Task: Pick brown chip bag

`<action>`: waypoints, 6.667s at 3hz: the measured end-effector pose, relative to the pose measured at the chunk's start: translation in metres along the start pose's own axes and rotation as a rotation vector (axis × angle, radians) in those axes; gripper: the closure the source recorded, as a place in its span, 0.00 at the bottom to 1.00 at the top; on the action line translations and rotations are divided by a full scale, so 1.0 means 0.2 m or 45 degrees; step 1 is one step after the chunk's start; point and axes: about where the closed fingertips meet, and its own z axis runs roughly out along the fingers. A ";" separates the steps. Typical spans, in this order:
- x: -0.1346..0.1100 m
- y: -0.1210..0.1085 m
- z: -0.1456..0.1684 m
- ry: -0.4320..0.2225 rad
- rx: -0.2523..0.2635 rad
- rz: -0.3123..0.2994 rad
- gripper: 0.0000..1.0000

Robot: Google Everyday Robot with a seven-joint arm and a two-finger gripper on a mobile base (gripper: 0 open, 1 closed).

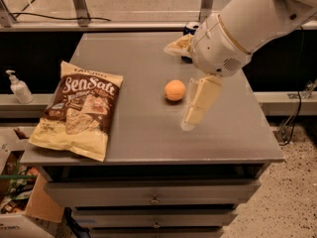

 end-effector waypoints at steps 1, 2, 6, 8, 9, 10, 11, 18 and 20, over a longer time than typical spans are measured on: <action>0.00 0.00 0.00 0.000 0.000 0.000 0.00; -0.03 -0.01 0.05 -0.067 -0.030 -0.028 0.00; -0.53 -0.05 0.76 -0.283 -0.246 -0.449 0.00; -0.59 -0.12 1.01 -0.129 -0.227 -0.646 0.00; -0.60 -0.16 1.06 -0.070 -0.211 -0.674 0.18; -0.60 -0.19 1.07 -0.043 -0.193 -0.684 0.41; -0.63 -0.21 1.05 -0.044 -0.175 -0.700 0.65; -0.98 -0.77 0.50 -0.255 0.244 -0.611 1.00; -0.91 -0.87 0.34 -0.255 0.332 -0.572 1.00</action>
Offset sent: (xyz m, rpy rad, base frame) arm 0.0052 0.0203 -0.0126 0.1045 0.0358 0.1027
